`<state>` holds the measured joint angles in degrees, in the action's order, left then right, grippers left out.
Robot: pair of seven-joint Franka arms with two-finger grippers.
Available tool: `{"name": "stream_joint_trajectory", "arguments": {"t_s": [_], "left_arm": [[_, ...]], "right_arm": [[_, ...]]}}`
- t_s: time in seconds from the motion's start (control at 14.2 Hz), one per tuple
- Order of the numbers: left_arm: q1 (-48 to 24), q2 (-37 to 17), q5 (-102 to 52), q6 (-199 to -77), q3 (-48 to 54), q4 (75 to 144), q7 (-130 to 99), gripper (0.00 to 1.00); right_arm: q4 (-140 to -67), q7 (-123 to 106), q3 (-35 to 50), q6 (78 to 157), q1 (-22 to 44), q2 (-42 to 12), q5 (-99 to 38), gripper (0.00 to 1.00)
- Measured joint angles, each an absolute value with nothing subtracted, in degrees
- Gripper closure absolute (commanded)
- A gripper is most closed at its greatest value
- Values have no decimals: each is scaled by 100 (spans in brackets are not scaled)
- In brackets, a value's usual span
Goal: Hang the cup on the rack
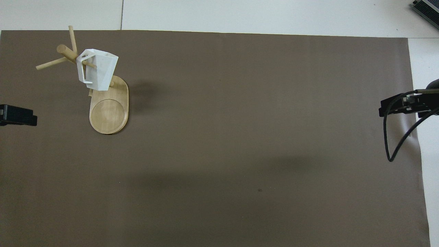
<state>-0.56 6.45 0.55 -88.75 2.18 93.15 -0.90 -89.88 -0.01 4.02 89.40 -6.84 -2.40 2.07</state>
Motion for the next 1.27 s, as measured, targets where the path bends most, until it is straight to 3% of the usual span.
{"name": "stream_joint_trajectory", "arguments": {"t_s": [1.27], "left_arm": [[-115, 707, -117, -9046, 393, 9417, -30, 0]], "right_arm": [[-8991, -8, 90, 8919, -622, -240, 207, 0]]}}
